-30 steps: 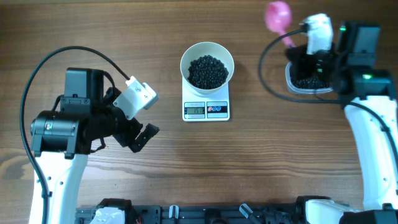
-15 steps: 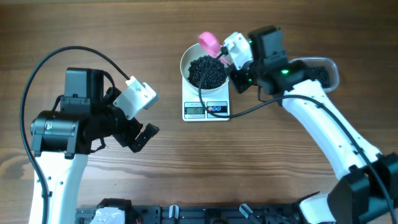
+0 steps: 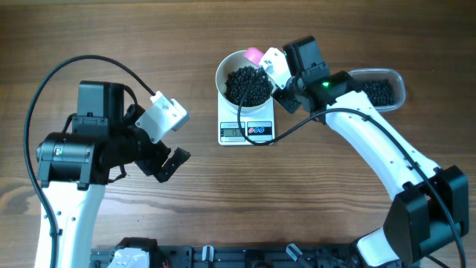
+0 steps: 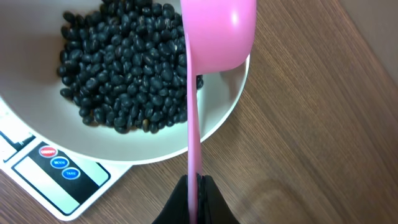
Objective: Scoop item into bowl and weigh 150g on scale
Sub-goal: 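Carry the scoop left over the white bowl, then tilt the scoop over the bowl to top up the beans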
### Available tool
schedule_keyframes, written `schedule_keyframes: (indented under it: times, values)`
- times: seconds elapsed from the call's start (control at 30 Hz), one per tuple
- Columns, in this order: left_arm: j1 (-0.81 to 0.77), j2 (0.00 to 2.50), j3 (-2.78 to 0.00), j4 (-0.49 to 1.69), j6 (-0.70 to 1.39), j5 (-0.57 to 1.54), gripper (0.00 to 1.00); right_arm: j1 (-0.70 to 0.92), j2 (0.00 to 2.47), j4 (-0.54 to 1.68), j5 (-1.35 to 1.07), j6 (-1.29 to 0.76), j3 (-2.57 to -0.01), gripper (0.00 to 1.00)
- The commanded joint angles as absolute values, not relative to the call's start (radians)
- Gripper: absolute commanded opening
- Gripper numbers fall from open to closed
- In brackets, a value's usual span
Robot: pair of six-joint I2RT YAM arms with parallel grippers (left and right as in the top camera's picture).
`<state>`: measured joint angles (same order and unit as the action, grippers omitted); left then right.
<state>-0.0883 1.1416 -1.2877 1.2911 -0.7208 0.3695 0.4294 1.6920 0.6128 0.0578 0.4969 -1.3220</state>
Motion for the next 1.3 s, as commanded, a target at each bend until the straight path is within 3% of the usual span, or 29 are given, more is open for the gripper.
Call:
schedule_keyframes:
  times: [0.0,0.27,0.83,1.27]
  values:
    - [-0.08,1.133,-1.293,1.291,-0.718,0.392,1.0,0.434,1.706,0.622,0.078,0.566,-1.328,0.04]
    - [-0.08,1.133,-1.293,1.291,-0.718,0.392,1.0,0.453,1.713,0.641,0.082,0.655,-1.328,0.04]
    - [-0.08,1.133,-1.293,1.291,-0.718,0.392,1.0,0.476,1.736,0.71,0.007,0.65,-1.328,0.04]
    - [-0.08,1.133,-1.293,1.291,-0.718,0.392,1.0,0.476,1.735,0.733,-0.17,0.441,-1.343,0.04]
